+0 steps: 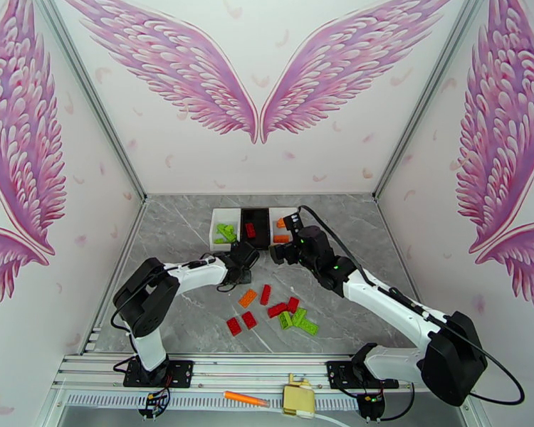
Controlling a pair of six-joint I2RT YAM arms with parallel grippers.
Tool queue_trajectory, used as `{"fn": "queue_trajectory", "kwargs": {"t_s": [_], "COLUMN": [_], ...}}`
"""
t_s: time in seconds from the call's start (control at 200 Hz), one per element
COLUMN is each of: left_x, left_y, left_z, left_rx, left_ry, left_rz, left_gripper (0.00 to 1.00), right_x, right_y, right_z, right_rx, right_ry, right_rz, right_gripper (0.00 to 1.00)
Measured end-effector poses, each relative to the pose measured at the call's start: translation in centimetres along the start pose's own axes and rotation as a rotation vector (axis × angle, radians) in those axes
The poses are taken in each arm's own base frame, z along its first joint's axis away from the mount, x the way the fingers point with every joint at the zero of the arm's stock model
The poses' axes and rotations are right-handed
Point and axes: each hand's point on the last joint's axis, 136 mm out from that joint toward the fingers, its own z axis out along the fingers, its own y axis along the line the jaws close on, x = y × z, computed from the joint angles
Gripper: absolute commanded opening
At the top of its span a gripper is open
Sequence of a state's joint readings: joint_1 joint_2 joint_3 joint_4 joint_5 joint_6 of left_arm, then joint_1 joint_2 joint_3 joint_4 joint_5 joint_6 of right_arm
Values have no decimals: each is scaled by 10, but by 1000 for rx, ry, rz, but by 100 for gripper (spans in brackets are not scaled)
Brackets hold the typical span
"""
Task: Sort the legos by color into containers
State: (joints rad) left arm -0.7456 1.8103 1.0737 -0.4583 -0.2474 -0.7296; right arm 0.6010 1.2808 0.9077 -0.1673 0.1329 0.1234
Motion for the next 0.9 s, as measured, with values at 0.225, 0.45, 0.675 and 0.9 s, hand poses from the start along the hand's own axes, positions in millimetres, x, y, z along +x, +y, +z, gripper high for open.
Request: {"fn": "queue_trajectory", "kwargs": {"t_s": [0.225,0.45,0.675,0.9], "left_x": [-31,-84,-153,-198], "left_y": [-22,-69,-132,-181], "left_z": [-31,-68,-82,-61], "left_rx": [121,317,453,527], "left_ry": [-117,-331,-505,-569], "left_rz": [63,144,174,197], "left_gripper": [27,27,27,27], "right_x": [5,-2,4,17], "right_y": [-13,-25,-43,-56], "right_z": [-14,-33,-39,-42], "right_rx": [50,76,123,145], "right_ry": [-46,-128,-154,-147], "right_rz": [43,102,175,241], "right_gripper": [95,94,93,93]}}
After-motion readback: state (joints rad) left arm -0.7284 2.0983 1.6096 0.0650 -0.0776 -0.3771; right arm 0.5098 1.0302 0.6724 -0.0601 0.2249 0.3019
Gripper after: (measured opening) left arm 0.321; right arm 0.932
